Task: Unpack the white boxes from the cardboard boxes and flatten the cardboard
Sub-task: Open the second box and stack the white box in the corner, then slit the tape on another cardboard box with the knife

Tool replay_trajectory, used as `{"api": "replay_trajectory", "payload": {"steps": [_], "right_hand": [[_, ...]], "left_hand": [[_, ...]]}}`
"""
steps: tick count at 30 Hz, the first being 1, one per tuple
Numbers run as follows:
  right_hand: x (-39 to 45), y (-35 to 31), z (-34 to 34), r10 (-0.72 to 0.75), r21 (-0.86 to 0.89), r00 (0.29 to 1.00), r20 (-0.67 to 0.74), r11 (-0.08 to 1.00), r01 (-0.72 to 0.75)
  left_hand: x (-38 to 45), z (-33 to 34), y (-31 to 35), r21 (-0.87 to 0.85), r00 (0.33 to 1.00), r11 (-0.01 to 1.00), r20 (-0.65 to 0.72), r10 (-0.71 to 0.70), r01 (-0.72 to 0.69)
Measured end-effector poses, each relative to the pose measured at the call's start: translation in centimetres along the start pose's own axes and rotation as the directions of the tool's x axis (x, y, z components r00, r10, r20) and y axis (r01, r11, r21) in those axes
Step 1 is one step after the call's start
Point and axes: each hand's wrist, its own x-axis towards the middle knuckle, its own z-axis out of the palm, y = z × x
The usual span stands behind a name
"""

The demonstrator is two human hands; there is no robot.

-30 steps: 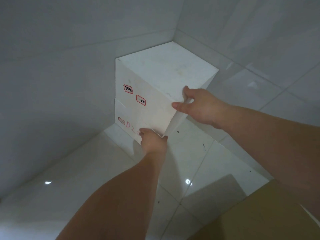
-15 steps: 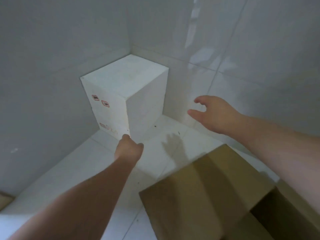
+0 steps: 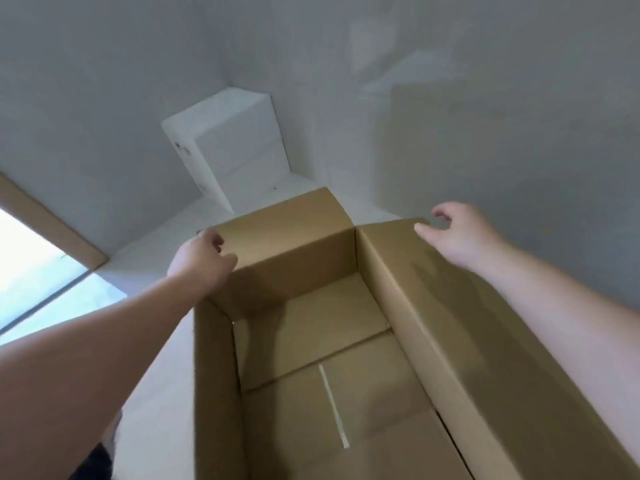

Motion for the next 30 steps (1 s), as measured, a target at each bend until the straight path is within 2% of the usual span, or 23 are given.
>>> {"api": "replay_trajectory", "payload": {"steps": [3,7,10,13,16,20,25,30], "right_hand": [[-3.0,3.2,-0.3,-0.008,-0.075,0.988,0.151,0.997,0.02],[-4.8,5.7,0.0,0.035,-0.099,0.984,0.176,0.995,-0.017],[-6.4,7.1,2.9,0.076,-0.141,0.972,0.224,0.989,-0.045],[-8.6,8.8,6.6,0.109,-0.208,0.958,0.267,0.977,-0.053],[-10.6,10.8,8.6,0.118,-0.348,0.969,0.216,0.937,-0.036],[-12.3,12.2,9.2,0.21,-0.443,0.964,0.162,0.888,-0.118],[-12.9,11.9,11.1,0.233,-0.438,0.966,0.11,0.884,-0.163],[-13.4,11.5,11.1,0.228,-0.415,0.97,0.081,0.893,-0.175]], "left_hand": [[-7.1,-0.4,-2.4,0.067,0.99,0.989,0.04,-0.135,0.132],[-12.0,-0.4,-4.8,0.117,0.967,0.965,0.081,-0.243,0.233],[-13.7,0.3,-6.6,0.156,0.953,0.95,0.092,-0.288,0.272],[-15.5,3.2,-9.4,0.202,0.911,0.922,0.189,-0.367,0.329],[-16.7,5.9,-12.1,0.161,0.851,0.909,0.321,-0.416,0.383],[-17.2,7.7,-13.1,0.052,0.833,0.912,0.389,-0.394,0.407],[-16.6,8.6,-14.0,-0.244,0.832,0.85,0.446,-0.329,0.466],[-17.0,8.3,-13.9,-0.289,0.839,0.834,0.438,-0.321,0.47]]}}
